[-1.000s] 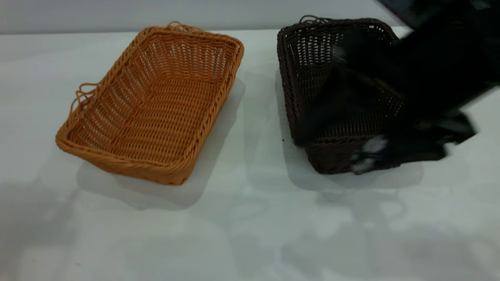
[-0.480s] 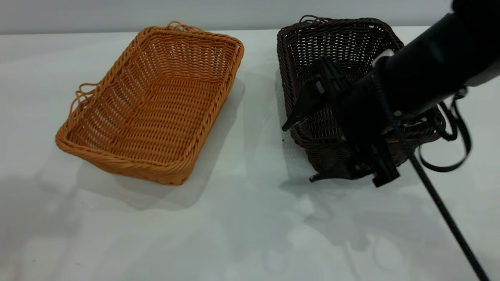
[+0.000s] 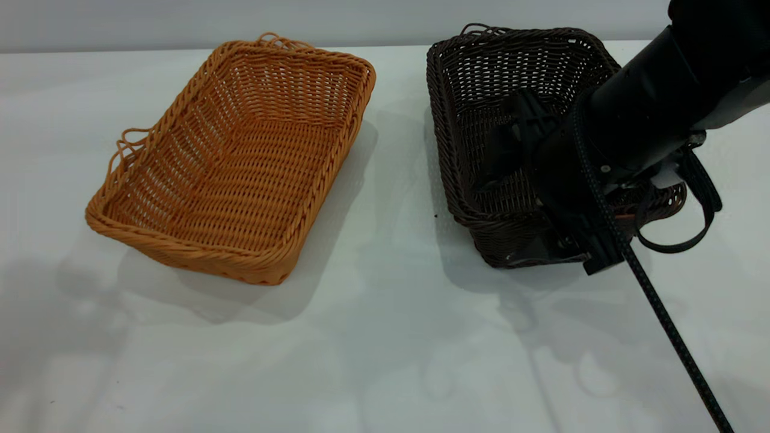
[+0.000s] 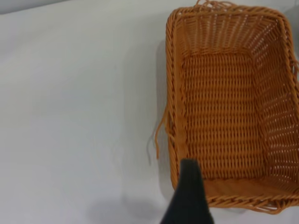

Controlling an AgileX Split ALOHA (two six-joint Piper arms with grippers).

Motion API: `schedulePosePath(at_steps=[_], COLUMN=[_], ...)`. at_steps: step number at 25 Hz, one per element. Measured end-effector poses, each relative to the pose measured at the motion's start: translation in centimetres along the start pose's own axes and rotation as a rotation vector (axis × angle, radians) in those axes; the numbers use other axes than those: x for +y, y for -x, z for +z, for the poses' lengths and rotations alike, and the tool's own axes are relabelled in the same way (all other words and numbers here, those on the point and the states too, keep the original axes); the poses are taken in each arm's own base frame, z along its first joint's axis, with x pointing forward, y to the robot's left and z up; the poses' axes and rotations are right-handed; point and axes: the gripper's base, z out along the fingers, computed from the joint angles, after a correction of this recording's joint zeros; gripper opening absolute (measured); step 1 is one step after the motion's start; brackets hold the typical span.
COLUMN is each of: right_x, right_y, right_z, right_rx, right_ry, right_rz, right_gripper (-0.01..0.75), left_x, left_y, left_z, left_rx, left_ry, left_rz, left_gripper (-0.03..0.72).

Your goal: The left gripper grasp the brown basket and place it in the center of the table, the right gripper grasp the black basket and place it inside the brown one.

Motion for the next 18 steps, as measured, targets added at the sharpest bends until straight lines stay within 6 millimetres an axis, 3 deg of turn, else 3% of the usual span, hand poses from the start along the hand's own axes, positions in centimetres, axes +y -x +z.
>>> schedulePosePath(at_steps=[3, 9, 18], right_x=[-0.2, -1.4, -1.8], right_y=[0.7, 1.9, 2.0], right_z=[0.2, 1.3, 1.7], right_rx=[-0.074, -0.176, -0.174], right_ry=[-0.016, -0.075, -0.091], right_rz=[0.011, 0.062, 0.074], right_gripper=[0.555, 0.555, 0.555], left_x=[0.1, 0.9, 2.5], left_y=[-0.1, 0.4, 1.5], left_z=[0.7, 4.0, 12.7], left_rx=[0.021, 0.116, 0.267], left_ry=[-0.003, -0.023, -0.043], left_rz=[-0.006, -0.038, -0.057], left_gripper=[0.542, 0.542, 0.542])
